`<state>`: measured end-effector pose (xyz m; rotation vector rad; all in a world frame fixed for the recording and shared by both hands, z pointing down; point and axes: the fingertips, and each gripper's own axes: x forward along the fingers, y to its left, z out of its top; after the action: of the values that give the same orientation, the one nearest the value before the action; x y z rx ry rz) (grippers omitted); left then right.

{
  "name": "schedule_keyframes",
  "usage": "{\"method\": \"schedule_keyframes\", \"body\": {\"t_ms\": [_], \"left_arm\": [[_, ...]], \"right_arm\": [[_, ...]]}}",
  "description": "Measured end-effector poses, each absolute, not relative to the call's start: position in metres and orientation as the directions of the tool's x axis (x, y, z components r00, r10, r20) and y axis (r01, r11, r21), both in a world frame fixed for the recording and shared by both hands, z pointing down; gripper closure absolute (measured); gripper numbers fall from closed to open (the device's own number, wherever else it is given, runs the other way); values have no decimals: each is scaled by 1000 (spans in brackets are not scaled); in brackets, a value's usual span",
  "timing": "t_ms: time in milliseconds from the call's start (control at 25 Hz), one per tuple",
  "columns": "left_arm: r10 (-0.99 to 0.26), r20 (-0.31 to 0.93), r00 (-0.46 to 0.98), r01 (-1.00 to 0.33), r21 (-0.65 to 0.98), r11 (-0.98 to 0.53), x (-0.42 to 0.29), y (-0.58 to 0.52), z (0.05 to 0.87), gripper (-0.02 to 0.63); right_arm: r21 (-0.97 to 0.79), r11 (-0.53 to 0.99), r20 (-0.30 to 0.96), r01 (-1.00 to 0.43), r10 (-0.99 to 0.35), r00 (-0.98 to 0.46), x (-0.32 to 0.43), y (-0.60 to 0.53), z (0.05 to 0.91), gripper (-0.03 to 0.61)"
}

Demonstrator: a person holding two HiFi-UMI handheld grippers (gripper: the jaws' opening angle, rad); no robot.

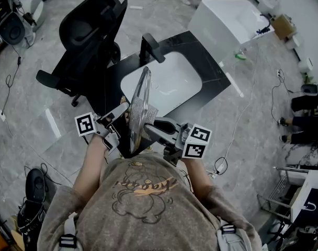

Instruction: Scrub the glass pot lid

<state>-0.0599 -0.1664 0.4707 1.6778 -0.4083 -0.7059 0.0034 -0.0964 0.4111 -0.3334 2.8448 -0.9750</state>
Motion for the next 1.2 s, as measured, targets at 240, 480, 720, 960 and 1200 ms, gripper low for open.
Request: {"method": "schedule_keyframes", "body": {"t_ms": [240,480,720,960,1200], "left_arm": [[-636,-234,736,107,967,-232,-64,-169,469,436],[-684,-217,697,67,969,-238,-100,-165,466,436],[-734,-125,667,-52,976,-213,-139,-154,478,436],[-762,215,611,-520,835,-182,-141,-160,503,436],[-742,538,400,-898,392,-199,-138,-163,530,436]], "right_arm": [[-598,774,-34,-208,-284,-958,8,-107,415,501],[-593,728,13,-345,-420,-908,53,-132,427,502],[-597,647,68,-475,-549,-833,96,-150,443,502],[-540,609,160,-581,-603,-781,89,-154,467,502],[-480,575,230,-662,-646,-728,87,-152,484,502]]}}
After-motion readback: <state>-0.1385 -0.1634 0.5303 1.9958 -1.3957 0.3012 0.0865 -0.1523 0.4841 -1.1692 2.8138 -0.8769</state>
